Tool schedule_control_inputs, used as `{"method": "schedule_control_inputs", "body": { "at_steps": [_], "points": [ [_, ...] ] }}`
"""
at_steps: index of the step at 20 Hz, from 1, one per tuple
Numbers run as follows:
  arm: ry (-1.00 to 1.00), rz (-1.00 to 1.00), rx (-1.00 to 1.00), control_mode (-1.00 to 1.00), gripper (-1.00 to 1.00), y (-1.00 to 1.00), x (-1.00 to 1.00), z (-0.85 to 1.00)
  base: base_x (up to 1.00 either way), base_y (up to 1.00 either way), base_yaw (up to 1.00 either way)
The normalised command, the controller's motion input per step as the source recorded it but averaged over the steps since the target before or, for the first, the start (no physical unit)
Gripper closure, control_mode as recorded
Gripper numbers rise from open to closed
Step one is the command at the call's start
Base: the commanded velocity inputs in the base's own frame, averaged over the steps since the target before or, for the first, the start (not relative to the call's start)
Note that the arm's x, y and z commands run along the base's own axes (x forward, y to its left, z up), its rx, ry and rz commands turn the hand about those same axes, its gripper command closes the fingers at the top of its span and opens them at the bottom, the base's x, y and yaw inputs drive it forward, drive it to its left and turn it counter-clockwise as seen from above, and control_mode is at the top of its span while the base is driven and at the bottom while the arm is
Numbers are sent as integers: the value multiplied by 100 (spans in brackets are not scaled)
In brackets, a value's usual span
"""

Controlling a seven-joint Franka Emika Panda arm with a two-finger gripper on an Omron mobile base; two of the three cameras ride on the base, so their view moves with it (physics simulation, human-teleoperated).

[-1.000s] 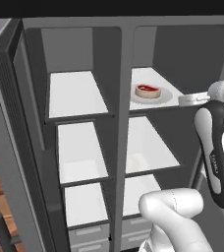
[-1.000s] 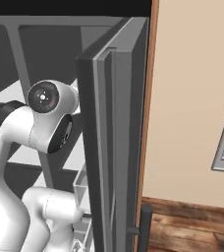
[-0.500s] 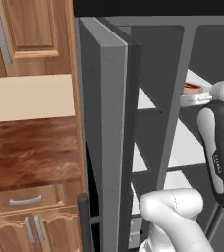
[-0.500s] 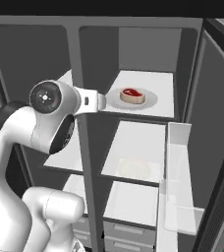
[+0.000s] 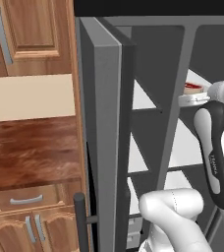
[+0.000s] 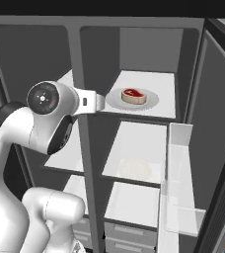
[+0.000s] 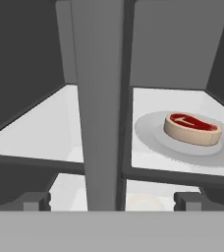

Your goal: Retrieve the steak from the fridge and place it on the saucepan with marinade on the stove.

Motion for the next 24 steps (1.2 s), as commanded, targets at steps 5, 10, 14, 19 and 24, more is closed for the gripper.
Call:
{"method": "schedule_control_inputs", "body": {
  "at_steps": [5,10,14,19,24],
  "points": [
    [0,0,0,100,-100,0,0,0,22,-44,0],
    [0,0,0,100,-100,0,0,0,29,-56,0],
    [0,0,0,100,-100,0,0,0,19,-79,0],
    [0,0,0,100,-100,0,0,0,10,-97,1],
    [0,0,0,100,-100,0,0,0,4,-100,2]
  ]
}}
